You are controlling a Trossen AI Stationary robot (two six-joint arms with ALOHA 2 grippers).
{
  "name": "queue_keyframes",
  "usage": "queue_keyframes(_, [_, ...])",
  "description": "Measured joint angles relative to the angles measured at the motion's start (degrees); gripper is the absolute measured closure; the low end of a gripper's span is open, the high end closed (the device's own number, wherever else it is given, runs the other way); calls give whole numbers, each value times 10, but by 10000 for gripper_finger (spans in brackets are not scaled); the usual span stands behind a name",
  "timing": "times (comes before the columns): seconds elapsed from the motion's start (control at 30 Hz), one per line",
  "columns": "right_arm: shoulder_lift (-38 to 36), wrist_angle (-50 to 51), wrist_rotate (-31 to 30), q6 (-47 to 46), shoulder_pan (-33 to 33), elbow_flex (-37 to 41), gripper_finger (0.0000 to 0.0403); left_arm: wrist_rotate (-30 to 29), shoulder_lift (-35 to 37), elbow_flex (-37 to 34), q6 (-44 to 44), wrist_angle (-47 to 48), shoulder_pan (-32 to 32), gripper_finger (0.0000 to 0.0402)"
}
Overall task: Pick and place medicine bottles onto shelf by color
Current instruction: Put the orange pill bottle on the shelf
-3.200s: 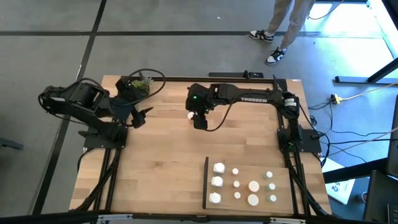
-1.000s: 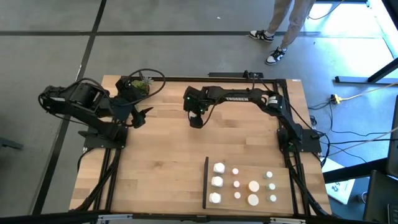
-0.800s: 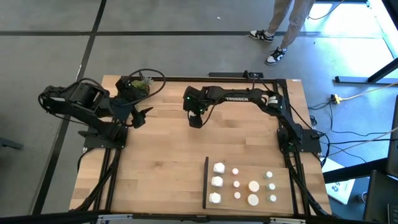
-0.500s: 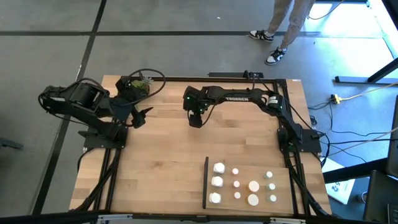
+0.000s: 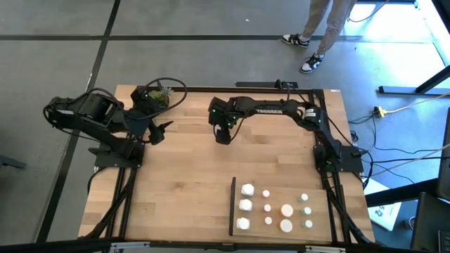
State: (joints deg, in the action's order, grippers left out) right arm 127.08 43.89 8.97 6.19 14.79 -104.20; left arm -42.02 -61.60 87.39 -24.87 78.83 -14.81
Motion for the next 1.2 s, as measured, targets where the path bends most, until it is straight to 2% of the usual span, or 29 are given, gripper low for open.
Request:
queue_keyframes(0.53, [-171,125,-20,-20,-61,0,189,1,0,0,0,0,0,51])
queue_keyframes(0.67, [-214,171,-61,-49,-93,-1,188,1,0,0,0,0,0,51])
queue_keyframes(0.93, [-274,266,-85,-148,-174,1,188,1,0,0,0,0,0,51])
queue_keyframes(1.2, [-328,319,-163,-297,-257,45,187,1,0,0,5,-31,0,51])
